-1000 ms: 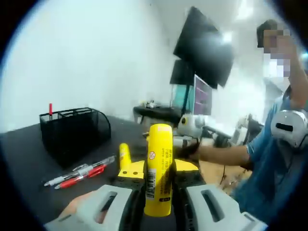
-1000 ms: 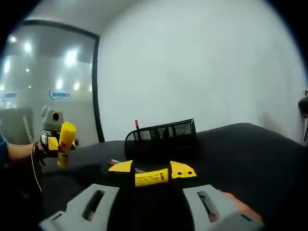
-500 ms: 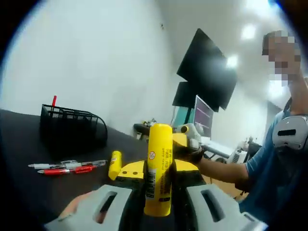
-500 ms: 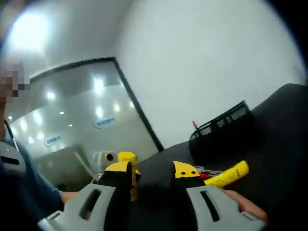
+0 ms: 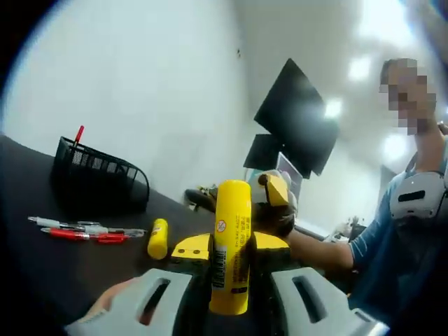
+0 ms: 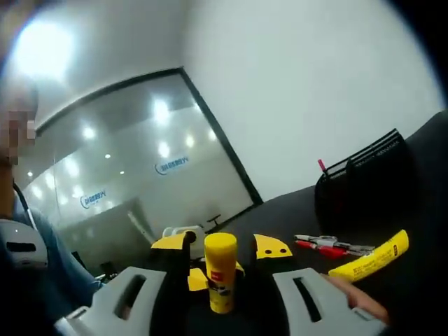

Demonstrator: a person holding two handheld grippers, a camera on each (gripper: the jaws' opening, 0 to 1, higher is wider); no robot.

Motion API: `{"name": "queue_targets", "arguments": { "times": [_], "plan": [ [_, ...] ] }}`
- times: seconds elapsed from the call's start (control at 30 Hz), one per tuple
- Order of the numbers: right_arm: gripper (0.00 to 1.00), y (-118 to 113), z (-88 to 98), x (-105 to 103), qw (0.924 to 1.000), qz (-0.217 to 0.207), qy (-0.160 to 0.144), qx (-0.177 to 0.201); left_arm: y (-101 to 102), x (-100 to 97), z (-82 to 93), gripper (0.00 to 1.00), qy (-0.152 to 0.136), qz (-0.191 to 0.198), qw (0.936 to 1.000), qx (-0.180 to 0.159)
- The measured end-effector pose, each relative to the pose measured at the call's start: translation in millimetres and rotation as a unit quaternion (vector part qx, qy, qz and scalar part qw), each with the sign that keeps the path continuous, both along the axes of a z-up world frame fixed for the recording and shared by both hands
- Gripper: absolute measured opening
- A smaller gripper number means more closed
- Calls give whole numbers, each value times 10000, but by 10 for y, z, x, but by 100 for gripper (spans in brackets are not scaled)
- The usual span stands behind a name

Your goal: Pick up pens and glue sticks and place them into the holder.

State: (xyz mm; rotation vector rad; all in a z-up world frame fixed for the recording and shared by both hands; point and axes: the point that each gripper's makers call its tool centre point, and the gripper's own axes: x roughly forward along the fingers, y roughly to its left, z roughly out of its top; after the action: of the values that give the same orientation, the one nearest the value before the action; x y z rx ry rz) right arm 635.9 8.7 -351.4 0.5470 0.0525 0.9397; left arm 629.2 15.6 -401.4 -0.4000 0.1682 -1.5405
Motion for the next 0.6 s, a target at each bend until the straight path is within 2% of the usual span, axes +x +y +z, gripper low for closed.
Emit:
{"name": "queue_targets", "arguments": {
  "times": [0.1,0.27,0.47,0.6],
  "plan": [
    [31,63,-45,4,9999,45,52,-125,-1,-24,-44,16,54,-46,10000,-14],
    [29,154,-117,10,9992,118,91,-370,7,-38,-14,16,32,-91,9999,-81],
    [27,185,-119,15,9994,175,151,-263,13,-53,-14,16,8,-100,9999,-98],
    [25,210,-139,13,9991,157,107,-372,3,-66,-30,16,-32,-107,9999,-42]
  ]
}}
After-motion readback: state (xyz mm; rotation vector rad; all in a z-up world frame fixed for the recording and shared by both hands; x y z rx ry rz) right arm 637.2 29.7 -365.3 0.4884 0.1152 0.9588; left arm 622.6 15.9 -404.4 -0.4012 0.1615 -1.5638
